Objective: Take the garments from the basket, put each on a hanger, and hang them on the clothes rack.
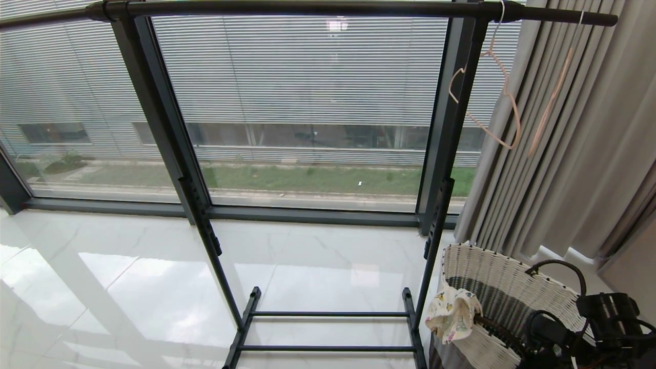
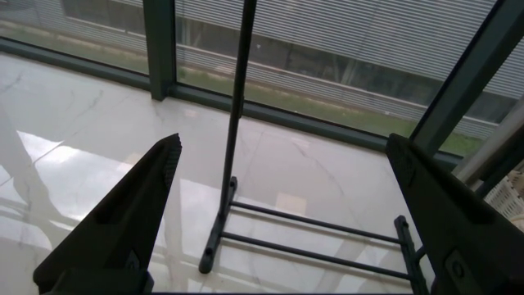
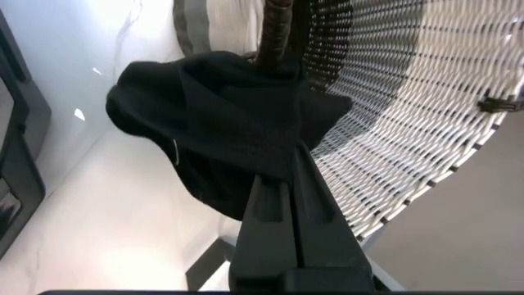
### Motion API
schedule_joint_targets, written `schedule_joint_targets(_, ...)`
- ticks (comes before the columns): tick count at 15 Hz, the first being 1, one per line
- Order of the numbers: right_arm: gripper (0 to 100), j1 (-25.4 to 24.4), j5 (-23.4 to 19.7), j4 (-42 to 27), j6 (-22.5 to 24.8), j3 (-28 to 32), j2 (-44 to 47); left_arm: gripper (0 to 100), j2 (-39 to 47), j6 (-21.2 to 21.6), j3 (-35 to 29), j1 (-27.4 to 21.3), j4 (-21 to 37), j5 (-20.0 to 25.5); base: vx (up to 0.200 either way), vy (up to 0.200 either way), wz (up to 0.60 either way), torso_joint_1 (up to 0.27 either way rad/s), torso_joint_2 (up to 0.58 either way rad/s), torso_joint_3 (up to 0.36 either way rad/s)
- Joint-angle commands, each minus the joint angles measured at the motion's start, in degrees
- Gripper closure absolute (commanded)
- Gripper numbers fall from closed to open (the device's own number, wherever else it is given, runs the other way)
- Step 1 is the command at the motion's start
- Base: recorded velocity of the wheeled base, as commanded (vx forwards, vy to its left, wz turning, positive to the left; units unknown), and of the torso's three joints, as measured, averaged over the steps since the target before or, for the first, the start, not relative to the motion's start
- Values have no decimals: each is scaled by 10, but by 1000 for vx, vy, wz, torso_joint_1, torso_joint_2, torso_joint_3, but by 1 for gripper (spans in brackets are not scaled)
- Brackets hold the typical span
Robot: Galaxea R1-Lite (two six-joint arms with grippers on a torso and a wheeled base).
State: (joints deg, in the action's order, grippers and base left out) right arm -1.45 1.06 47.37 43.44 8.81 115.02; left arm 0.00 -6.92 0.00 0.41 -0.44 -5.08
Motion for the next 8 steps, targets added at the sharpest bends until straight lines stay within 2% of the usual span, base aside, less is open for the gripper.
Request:
schedule_joint_targets(1, 100, 0, -2, 1, 0, -10, -43, 0, 0, 0, 0, 0, -1, 0, 0, 0, 0, 0, 0, 0)
schedule_joint_targets(3, 100, 0, -2, -7, 1, -10, -134, 0, 0, 0, 0, 0, -1, 0, 0, 0, 0, 0, 0, 0)
schedule_joint_targets(5, 100, 0, -1, -58, 1, 16, -218, 0, 0, 0, 0, -1, 0, 0, 0, 0, 0, 0, 0, 0)
schedule_joint_targets(7, 100, 0, -1, -196, 1, 68, -323, 0, 0, 0, 0, -1, 0, 0, 0, 0, 0, 0, 0, 0)
schedule_joint_targets(8, 100, 0, -1, -301, 1, 113, -387, 0, 0, 0, 0, 0, -1, 0, 0, 0, 0, 0, 0, 0)
